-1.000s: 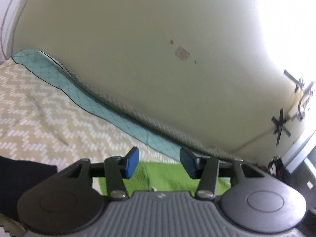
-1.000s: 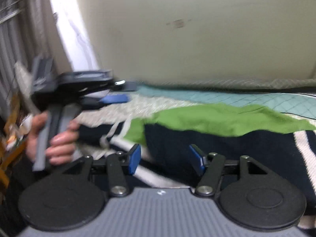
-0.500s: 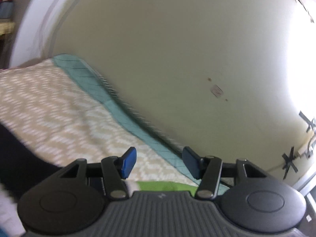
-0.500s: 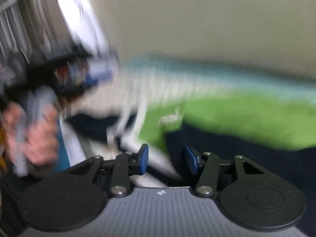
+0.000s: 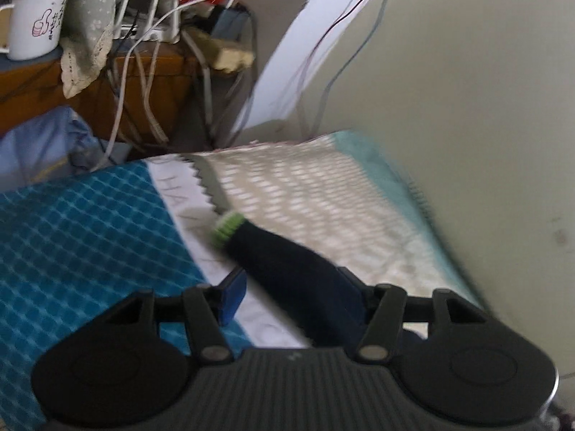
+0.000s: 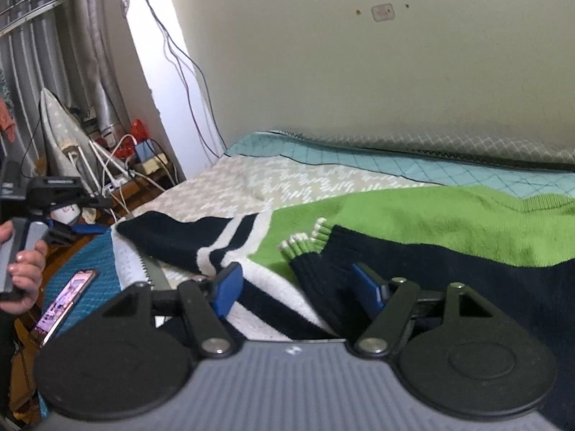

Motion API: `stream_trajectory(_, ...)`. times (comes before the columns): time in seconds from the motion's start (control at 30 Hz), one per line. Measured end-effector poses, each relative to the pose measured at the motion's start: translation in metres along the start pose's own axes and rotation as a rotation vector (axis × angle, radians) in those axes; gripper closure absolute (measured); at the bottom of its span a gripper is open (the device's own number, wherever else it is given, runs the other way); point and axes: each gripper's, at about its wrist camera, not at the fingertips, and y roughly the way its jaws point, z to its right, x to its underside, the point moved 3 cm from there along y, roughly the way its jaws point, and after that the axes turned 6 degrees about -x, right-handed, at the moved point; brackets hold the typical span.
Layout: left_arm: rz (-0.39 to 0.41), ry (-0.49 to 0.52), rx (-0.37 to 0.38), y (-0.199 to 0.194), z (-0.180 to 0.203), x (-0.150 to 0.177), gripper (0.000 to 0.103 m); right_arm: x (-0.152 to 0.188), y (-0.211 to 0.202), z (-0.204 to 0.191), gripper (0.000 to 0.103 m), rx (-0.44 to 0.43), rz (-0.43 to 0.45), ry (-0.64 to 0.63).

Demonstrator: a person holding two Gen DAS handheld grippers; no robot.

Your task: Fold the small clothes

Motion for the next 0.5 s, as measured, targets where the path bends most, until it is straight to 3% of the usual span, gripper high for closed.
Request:
stream_trajectory(0.1, -0.089, -0.033, -0.006, 0.024, -0.001, -0.005, 0.039, 0.0, -0.002, 0.001, 0.035, -0.007, 0.005, 0.004)
stream_trajectory(0.17, -0.114, -0.039, -0.003, 0.036, 0.004, -0.005, 0.044, 0.0, 0.0, 0.003, 0.035, -0.01, 0.011, 0.012)
stream_trajectory(0.2, -0.106, -0.014, -0.008, 0.035, 0.008, 0.0, 0.067, 0.0, 0.0, 0.004, 0.035, -0.012, 0.014, 0.015)
stream_trajectory(0.23, -0.115, 0.004, -0.015, 0.038, 0.013, 0.0, 0.084, 0.0, 0.0, 0.004, 0.035, -0.015, 0.017, 0.017)
stream_trajectory(0.27, -0.131, -0.009, -0.021, 0.04, 0.015, 0.001, 0.093, -0.001, 0.0, 0.005, 0.035, -0.018, 0.019, 0.019)
stream_trajectory(0.4, -0.048, -0.065, 0.085, -0.009, 0.025, -0.004, 0.094, -0.002, 0.001, 0.005, 0.035, -0.022, 0.024, 0.023)
stream_trajectory(0.5, 0.047, 0.041, 0.219, -0.071, 0.067, -0.008, 0.094, -0.003, 0.003, 0.006, 0.035, -0.019, 0.02, 0.032)
